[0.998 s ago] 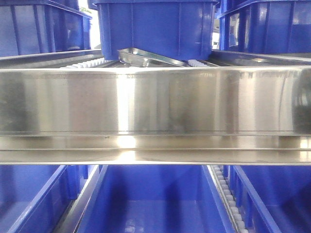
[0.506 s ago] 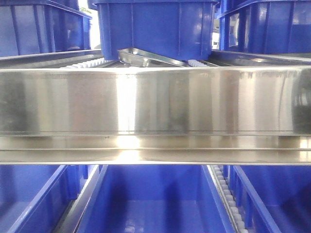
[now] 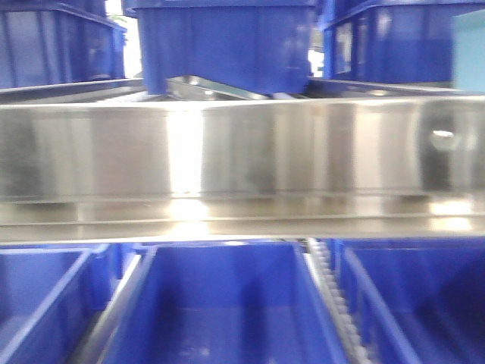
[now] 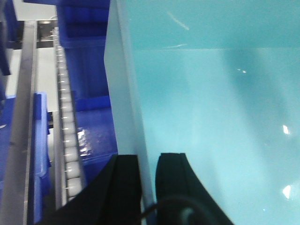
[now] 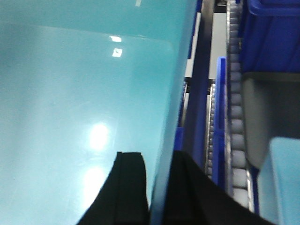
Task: Move two blue bins to right shelf middle
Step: 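Back the base away from the shelf holding the teal bin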
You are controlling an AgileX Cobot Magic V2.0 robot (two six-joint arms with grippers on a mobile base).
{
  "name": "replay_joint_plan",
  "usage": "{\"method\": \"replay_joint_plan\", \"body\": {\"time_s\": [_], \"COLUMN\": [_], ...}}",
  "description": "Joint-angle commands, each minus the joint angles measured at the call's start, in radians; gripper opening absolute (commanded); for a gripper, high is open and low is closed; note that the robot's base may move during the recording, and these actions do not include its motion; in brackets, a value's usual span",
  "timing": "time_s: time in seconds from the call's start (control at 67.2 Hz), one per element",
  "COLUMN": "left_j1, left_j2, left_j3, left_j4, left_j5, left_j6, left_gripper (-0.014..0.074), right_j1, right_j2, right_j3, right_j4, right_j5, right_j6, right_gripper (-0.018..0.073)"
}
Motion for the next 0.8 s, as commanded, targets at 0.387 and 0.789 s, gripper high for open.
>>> {"method": "replay_joint_plan", "body": {"time_s": [0.387,0.789], "left_j1": [0.002,0.002], "left_j2": [-0.015,-0.015], "left_j3": [-0.011,-0.011], "left_j4": [-0.029,-0.029], "left_j5": [-0.056,-0.056], "left_j6": [0.015,0.015], "left_gripper": [-0.0111,-0.0111], "right_j1": [-0.002,-0.002], "right_j2": [-0.005,-0.005], "right_j3": [-0.012,-0.012], "right_j4": [-0.023,-0.023], "right_j5": [-0.028,-0.028], "right_j6": [-0.021,-0.021], "right_gripper": [-0.0151,-0.0151]}}
